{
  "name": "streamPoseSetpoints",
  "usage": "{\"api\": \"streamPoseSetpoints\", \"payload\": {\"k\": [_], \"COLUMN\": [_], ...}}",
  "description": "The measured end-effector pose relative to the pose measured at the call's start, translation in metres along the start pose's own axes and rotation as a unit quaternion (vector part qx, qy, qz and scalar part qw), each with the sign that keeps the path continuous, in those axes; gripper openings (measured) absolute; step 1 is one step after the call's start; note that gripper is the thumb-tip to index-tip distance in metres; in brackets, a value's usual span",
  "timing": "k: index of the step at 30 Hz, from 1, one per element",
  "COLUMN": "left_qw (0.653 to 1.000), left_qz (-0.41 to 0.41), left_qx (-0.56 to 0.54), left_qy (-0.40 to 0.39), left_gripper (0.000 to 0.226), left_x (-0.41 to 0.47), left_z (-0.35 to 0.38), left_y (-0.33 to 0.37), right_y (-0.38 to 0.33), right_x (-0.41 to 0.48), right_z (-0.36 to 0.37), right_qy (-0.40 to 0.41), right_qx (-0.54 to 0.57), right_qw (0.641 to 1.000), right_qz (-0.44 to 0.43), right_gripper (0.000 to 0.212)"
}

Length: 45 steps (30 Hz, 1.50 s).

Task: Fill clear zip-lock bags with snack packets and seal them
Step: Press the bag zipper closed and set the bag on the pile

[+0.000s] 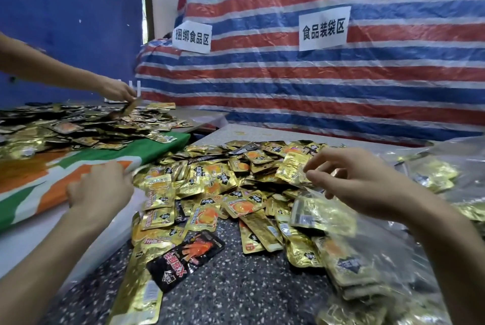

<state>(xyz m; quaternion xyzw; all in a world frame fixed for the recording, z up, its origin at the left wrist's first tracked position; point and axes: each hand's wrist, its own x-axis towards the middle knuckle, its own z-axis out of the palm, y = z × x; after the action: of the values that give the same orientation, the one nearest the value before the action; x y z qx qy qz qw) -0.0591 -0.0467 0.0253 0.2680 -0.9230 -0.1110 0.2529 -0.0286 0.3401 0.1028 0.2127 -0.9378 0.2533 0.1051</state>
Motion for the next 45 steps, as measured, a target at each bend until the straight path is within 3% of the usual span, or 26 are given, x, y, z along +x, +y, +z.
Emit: {"api": "streamPoseSetpoints", "payload": {"k": [4, 7, 9, 10, 13, 15, 17, 22, 27, 31, 32, 34, 36, 39, 45], "left_qw": [0.983, 0.935, 0.884, 0.852, 0.72, 0.668, 0.648, 0.636, 0.646, 0.604, 0.605, 0.646, 0.673, 0.656, 0.643], "left_qz": [0.1, 0.237, 0.317, 0.343, 0.396, 0.439, 0.477, 0.524, 0.521, 0.483, 0.465, 0.408, 0.355, 0.299, 0.222], "left_qx": [-0.109, -0.234, -0.341, -0.395, -0.506, -0.514, -0.495, -0.429, -0.337, -0.322, -0.331, -0.352, -0.389, -0.438, -0.425], "left_qy": [0.105, 0.125, 0.049, -0.025, -0.263, -0.311, -0.329, -0.37, -0.446, -0.546, -0.556, -0.541, -0.52, -0.536, -0.597], "left_gripper": [0.035, 0.025, 0.017, 0.015, 0.022, 0.021, 0.016, 0.014, 0.01, 0.046, 0.06, 0.077, 0.066, 0.037, 0.027], "left_x": [-0.014, -0.035, -0.049, -0.056, -0.069, -0.071, -0.072, -0.069, -0.06, -0.052, -0.051, -0.05, -0.049, -0.048, -0.052], "left_z": [-0.037, -0.066, -0.08, -0.086, -0.096, -0.091, -0.083, -0.066, -0.052, -0.054, -0.055, -0.052, -0.049, -0.047, -0.042], "left_y": [0.055, 0.107, 0.138, 0.152, 0.181, 0.192, 0.202, 0.214, 0.211, 0.199, 0.199, 0.2, 0.204, 0.205, 0.21], "right_y": [0.002, 0.0, -0.003, -0.005, -0.007, -0.006, -0.005, -0.004, -0.002, -0.002, -0.002, -0.004, -0.004, -0.003, -0.006], "right_x": [0.001, 0.002, 0.002, 0.001, 0.001, 0.0, -0.001, -0.001, 0.0, -0.001, -0.001, -0.003, -0.004, -0.005, -0.007], "right_z": [-0.001, -0.002, -0.006, -0.008, -0.012, -0.013, -0.014, -0.013, -0.009, -0.009, -0.009, -0.009, -0.011, -0.012, -0.014], "right_qy": [0.018, 0.047, 0.068, 0.075, 0.069, 0.056, 0.05, 0.03, 0.027, -0.01, -0.018, -0.029, -0.029, -0.032, -0.096], "right_qx": [0.034, 0.126, 0.196, 0.229, 0.298, 0.314, 0.333, 0.36, 0.322, 0.307, 0.304, 0.293, 0.29, 0.288, 0.298], "right_qw": [0.999, 0.991, 0.977, 0.969, 0.943, 0.932, 0.921, 0.907, 0.917, 0.928, 0.931, 0.938, 0.942, 0.945, 0.943], "right_qz": [0.009, 0.026, 0.045, 0.059, 0.129, 0.17, 0.194, 0.216, 0.233, 0.212, 0.202, 0.183, 0.166, 0.153, 0.111], "right_gripper": [0.017, 0.026, 0.033, 0.039, 0.071, 0.08, 0.074, 0.074, 0.035, 0.02, 0.019, 0.02, 0.023, 0.022, 0.018]}}
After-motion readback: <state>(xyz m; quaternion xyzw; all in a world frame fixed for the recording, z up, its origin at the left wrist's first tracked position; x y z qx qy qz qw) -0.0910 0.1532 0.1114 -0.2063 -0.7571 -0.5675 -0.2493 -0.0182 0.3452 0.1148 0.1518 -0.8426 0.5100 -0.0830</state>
